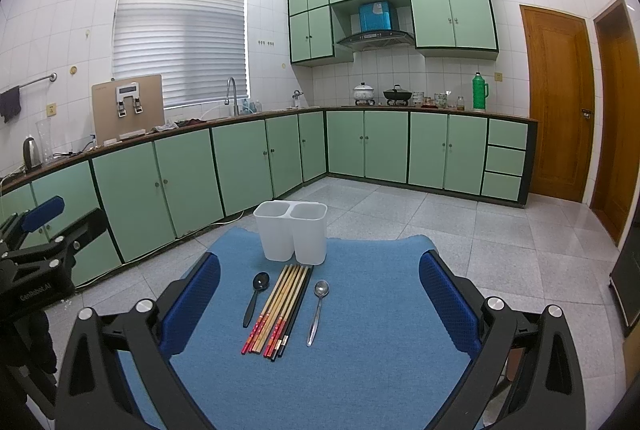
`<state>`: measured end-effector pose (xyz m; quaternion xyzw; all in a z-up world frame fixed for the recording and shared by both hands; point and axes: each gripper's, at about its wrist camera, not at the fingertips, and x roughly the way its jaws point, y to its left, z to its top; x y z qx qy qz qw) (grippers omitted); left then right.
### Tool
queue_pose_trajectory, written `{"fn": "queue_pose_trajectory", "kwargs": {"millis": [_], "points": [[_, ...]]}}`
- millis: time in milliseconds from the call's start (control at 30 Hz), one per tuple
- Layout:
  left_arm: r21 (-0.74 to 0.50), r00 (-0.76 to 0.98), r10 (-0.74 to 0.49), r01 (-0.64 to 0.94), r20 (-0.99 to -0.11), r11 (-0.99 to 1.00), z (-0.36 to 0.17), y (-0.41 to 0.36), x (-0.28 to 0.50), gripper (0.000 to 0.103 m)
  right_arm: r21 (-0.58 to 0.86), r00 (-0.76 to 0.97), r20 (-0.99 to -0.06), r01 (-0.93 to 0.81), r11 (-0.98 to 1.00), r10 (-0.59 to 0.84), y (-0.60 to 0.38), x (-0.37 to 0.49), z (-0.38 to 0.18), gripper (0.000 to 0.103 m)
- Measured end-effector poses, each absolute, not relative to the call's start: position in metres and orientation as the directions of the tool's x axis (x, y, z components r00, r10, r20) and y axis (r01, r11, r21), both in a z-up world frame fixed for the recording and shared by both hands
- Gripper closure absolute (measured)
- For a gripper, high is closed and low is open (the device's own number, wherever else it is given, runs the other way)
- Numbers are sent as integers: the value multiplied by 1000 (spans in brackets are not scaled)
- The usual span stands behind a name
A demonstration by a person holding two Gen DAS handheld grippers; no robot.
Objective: Organize utensils
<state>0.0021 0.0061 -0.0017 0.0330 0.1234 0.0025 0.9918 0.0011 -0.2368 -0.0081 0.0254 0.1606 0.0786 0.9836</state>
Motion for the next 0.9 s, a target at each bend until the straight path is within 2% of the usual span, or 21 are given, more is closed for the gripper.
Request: {"fn": "queue_pose_trajectory", "kwargs": {"millis": [900], "points": [[68,959,18,1,-282,998,-9,8,19,5,76,925,-347,-139,987,157,-237,15,-20,6]]}}
